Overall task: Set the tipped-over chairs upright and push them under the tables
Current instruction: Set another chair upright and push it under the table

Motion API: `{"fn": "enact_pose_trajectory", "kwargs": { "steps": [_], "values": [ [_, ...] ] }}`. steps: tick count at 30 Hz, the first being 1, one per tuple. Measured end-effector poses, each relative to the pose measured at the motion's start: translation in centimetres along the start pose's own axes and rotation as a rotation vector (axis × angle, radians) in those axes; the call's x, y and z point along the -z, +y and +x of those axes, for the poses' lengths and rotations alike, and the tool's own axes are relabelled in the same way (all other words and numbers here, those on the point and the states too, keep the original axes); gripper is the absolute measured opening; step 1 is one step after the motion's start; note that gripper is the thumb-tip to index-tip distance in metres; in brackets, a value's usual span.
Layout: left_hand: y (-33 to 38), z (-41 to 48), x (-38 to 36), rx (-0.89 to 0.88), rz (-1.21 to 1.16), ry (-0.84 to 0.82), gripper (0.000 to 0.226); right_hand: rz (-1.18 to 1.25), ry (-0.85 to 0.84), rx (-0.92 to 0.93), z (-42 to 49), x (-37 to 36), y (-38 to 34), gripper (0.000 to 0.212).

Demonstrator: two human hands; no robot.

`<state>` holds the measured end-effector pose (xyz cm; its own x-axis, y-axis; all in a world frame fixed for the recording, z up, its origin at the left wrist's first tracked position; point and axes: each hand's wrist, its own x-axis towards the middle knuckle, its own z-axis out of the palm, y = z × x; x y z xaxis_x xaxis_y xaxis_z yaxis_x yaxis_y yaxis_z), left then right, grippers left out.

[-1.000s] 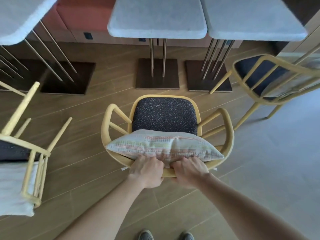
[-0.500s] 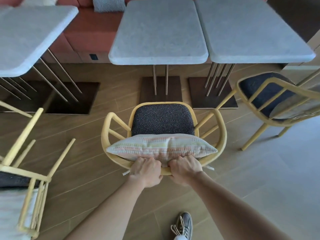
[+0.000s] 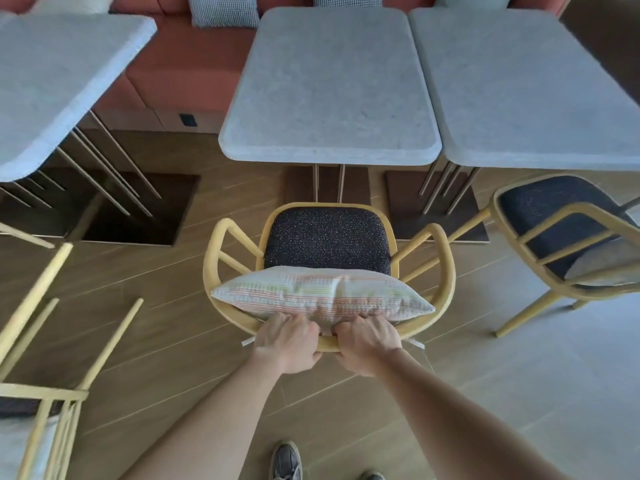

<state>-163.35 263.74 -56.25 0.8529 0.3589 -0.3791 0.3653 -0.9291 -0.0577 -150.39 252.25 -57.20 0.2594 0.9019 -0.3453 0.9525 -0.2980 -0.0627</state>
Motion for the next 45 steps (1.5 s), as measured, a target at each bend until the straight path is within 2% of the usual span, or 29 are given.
{"fn": "enact_pose_trajectory", "kwargs": {
  "steps": [12,26,35,45],
  "values": [
    [-4.7,3.4,1.5,-0.074,0.005,0.01,0.031,-0.006,0.015,-0.031,4.9,1.3,-0.3,0.04],
    [-5.9,5.9,2.6,-0.072,0.016,0.048,0.031,-0.044,0.006,-0.031,7.5,2.6,1.2,0.039],
    [-5.3,6.0,2.8,-0.061,0.037,0.04,0.032,-0.047,-0.041,-0.047,7.1,3.0,1.3,0.039],
    [-2.8,1.0,0.7,-0.04,-0.002,-0.054,0.032,0.006,-0.109,-0.03,2.3,1.4,-1.4,0.034]
  ]
}}
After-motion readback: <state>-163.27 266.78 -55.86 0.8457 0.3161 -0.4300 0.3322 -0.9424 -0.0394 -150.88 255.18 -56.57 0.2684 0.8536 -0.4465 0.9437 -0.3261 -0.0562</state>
